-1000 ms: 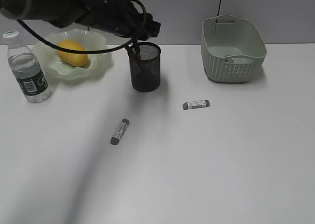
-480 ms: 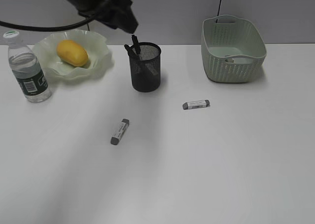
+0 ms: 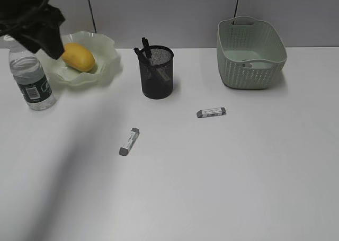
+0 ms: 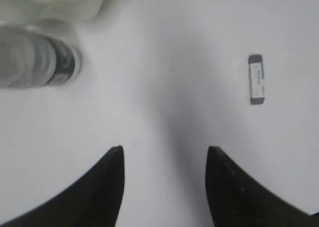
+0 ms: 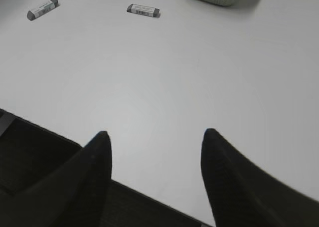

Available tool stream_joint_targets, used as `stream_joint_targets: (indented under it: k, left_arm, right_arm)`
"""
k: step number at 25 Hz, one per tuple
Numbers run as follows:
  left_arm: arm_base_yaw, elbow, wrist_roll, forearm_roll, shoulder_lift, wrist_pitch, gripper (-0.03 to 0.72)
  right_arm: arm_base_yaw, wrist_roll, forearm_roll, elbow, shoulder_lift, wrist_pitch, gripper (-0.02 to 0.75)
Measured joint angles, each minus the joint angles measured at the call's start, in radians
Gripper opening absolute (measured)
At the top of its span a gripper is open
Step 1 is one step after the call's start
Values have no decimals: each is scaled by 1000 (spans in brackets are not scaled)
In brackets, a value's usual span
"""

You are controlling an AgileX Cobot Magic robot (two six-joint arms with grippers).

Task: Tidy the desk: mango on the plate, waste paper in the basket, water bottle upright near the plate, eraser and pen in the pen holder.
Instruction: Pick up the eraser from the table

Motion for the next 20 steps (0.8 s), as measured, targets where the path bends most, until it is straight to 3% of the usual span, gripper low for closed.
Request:
stream_joint_targets:
  k: [5, 9, 15, 20]
  left_arm:
    - [110, 228, -4, 5, -159, -10, 403]
    - [181, 448, -5, -15, -387, -136, 403]
    - [191, 742, -5, -24, -824, -313, 403]
    - [191, 916, -5, -27, -1197, -344, 403]
  right_arm:
    - [0, 0, 0, 0, 0, 0, 457]
    - [0, 0, 0, 0, 0, 0, 457]
    - [0, 0, 0, 0, 0, 0, 457]
    - [0, 0, 0, 0, 0, 0, 457]
